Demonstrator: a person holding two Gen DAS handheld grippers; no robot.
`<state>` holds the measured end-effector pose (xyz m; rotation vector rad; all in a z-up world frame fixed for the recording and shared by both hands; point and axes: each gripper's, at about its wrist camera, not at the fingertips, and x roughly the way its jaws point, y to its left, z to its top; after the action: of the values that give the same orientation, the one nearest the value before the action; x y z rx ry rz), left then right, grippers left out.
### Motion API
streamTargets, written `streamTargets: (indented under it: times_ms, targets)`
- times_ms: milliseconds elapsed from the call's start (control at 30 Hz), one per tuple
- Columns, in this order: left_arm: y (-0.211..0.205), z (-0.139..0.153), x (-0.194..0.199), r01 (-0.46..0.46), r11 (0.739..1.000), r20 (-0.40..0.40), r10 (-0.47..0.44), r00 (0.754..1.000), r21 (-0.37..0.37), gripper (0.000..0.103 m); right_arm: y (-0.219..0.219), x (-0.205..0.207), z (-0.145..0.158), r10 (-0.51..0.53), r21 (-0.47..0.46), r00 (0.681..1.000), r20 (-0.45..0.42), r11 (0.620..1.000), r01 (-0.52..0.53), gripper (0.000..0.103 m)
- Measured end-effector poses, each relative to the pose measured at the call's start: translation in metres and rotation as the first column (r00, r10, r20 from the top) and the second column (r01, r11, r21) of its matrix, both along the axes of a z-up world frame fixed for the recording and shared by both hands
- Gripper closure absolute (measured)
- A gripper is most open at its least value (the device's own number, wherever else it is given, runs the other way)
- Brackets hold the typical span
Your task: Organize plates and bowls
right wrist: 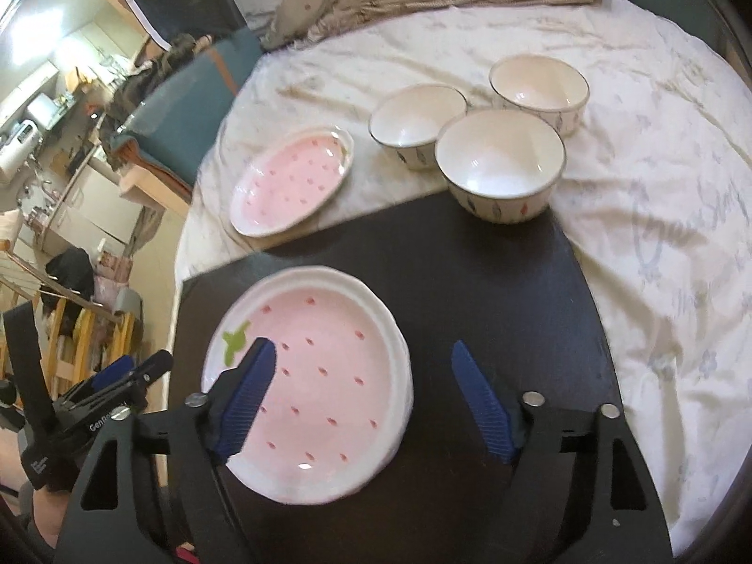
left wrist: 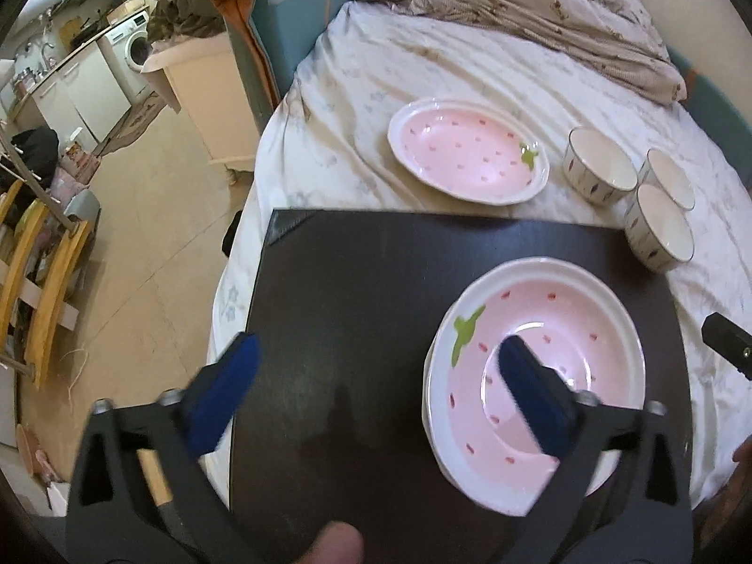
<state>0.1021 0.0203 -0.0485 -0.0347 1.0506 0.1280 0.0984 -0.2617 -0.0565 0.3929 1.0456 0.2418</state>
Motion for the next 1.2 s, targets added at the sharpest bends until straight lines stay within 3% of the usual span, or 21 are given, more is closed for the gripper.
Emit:
streamTargets:
  times_ms: [100, 167, 233, 333, 433, 800, 900, 1200]
  targets:
    - [0.003, 0.004, 0.007, 0.003, 1.000, 0.001, -0.003, 1.000, -0.015, 0.000, 0.002, 0.006, 0.004, -0.001, 0.004, 1.000, 0.018, 1.000, 0.001, 0.013]
    - [0.001, 0.012, 0.012, -0.009, 0.998, 0.033, 0.007, 0.999, 0.059, 0.000, 0.002, 0.012, 0.005, -0.007, 0.015, 1.000, 0.022, 1.000, 0.007, 0.013]
    - [0.000, 0.016, 0.018, -0.006, 0.996, 0.049, 0.002, 0.999, 0.088, 0.000, 0.002, 0.017, 0.010, -0.030, -0.006, 0.998, 0.053, 1.000, 0.030, 0.013]
    - [0.001, 0.021, 0.034, 0.005, 0.997, 0.049, -0.009, 0.999, 0.080, 0.000, 0.005, 0.025, 0.020, -0.038, -0.043, 0.996, 0.087, 0.998, 0.042, 0.013]
    - [0.002, 0.023, 0.046, 0.009, 0.998, 0.044, -0.012, 0.999, 0.066, 0.000, 0.008, 0.036, 0.023, -0.037, -0.024, 0.996, 0.086, 0.999, 0.039, 0.013]
    - [0.006, 0.014, 0.097, 0.009, 0.999, 0.027, -0.010, 1.000, 0.047, 0.001, 0.024, 0.085, 0.007, -0.009, 0.003, 1.000, 0.017, 1.000, 0.009, 0.013]
    - [0.016, 0.003, 0.117, -0.013, 1.000, -0.013, 0.013, 1.000, 0.003, 0.001, 0.021, 0.103, -0.004, -0.069, -0.025, 0.997, -0.026, 0.997, 0.068, 0.013]
    - [0.055, -0.032, 0.171, -0.153, 0.978, -0.129, 0.135, 0.982, -0.141, 0.001, 0.032, 0.157, -0.043, -0.048, 0.129, 0.983, -0.178, 0.989, 0.071, 0.019]
